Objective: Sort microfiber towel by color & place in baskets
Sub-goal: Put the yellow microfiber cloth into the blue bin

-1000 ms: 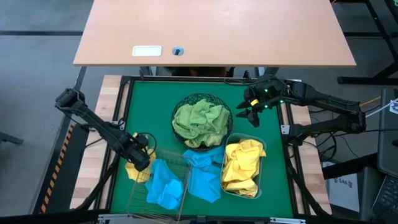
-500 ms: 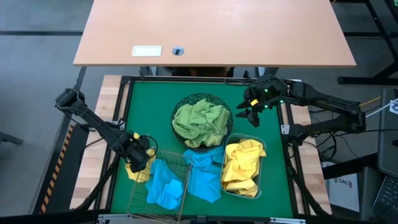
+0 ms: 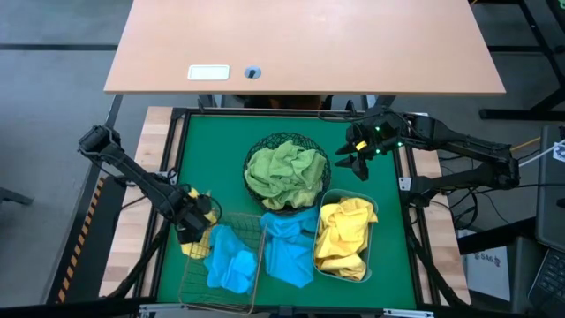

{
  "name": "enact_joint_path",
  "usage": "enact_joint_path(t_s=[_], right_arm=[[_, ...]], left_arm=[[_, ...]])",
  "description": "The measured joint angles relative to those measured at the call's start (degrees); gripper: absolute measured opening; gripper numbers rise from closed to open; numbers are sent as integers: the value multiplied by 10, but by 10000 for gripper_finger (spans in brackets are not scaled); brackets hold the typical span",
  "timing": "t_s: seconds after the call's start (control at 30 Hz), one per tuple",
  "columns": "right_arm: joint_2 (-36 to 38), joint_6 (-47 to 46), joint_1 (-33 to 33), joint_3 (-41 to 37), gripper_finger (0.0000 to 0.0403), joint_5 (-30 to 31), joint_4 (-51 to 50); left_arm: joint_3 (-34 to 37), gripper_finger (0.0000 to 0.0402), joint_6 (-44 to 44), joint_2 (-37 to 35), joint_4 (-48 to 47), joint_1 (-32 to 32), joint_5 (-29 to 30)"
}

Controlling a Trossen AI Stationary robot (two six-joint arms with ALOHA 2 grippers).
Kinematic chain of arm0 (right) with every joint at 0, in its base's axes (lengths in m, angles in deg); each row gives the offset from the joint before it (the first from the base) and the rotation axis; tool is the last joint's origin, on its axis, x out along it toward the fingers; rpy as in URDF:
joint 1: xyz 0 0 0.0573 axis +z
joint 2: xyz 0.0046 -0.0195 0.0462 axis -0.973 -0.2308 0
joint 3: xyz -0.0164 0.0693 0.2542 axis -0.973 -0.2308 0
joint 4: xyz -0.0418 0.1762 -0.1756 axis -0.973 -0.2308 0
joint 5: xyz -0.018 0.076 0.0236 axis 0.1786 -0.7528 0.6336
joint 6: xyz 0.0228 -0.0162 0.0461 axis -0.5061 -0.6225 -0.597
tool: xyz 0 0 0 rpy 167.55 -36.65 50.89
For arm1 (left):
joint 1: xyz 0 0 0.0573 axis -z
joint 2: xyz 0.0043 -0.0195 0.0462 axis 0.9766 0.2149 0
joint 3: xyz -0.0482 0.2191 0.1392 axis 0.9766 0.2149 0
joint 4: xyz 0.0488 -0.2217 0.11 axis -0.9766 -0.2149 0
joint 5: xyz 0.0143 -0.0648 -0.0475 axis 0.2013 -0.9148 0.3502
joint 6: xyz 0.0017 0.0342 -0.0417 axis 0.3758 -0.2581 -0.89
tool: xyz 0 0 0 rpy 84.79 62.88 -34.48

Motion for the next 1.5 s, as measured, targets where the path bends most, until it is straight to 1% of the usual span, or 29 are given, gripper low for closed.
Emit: enact_joint_path(t_s=[0.17,0.37,0.53,0.73,0.83,0.97,1.13,1.3,1.37,1.5], right_arm=[[0,0,0,0,202,0,0],[0,0,0,0,202,0,0],[0,0,0,0,202,0,0],[0,0,0,0,202,0,-6],[0,0,0,0,202,0,-10],[0,0,0,0,202,0,-11],[0,0,0,0,202,0,-11],[0,0,0,0,202,0,-11],[0,0,0,0,202,0,-12],[0,0,0,0,202,0,-13]], left_arm=[[-4,119,40,0,-1,0,0],[-18,119,102,-15,-3,7,-34],[-21,119,107,-27,-3,6,-39],[-21,119,108,-26,-36,6,-84],[-21,119,85,-26,-36,6,-84],[-22,119,59,-26,-36,6,-62],[-21,119,59,-26,-36,6,-57],[-22,119,59,-26,-39,6,-40],[-21,119,72,-26,-46,6,-36],[-4,119,78,-27,-41,6,-20]])
